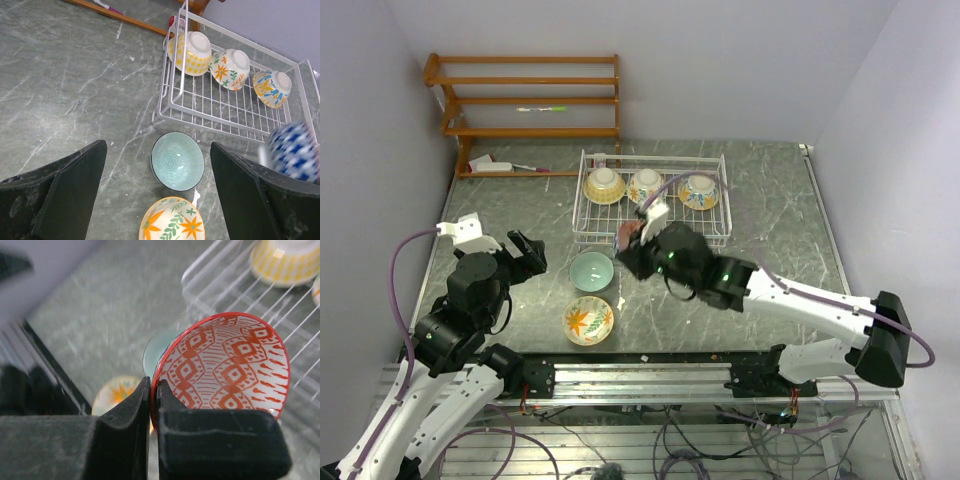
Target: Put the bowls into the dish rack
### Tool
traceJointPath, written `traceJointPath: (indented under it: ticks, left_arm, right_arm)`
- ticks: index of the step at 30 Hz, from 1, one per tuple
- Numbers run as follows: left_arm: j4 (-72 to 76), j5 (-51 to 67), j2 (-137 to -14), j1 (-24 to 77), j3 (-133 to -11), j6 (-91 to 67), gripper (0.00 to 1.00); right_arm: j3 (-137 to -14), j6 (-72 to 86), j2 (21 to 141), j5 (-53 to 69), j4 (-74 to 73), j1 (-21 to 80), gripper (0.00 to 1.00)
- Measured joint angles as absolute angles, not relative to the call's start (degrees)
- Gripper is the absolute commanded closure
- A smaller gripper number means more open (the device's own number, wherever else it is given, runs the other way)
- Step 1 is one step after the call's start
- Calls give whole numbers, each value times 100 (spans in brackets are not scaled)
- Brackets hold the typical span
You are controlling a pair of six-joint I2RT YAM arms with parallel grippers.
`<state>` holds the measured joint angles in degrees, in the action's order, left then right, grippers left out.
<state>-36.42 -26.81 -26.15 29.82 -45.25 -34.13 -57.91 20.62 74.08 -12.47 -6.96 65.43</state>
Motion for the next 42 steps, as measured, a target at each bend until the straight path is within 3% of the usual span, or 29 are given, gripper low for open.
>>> traceJointPath:
  ticks: [8, 17, 25, 42]
  left_arm:
    - [-3640, -2681, -2615, 2982, -4525, -3413, 4]
    - [-3640, -2681, -2615, 2982, -4525, -3413, 5]
    - [-3640, -2679, -2613, 2982, -4525, -3413, 5]
    - [-3640, -2679, -2591, 2982, -4525, -3413, 5]
  right_arm:
    - [-5811, 2963, 7605, 353, 1426, 4851, 100]
    - [-5822, 4683, 9553, 1813, 3994, 3721, 100]
    - [-6171, 5736, 11028, 2276, 4960, 3492, 100]
    - [-6368, 7065, 12125, 2480, 6099, 3295, 98]
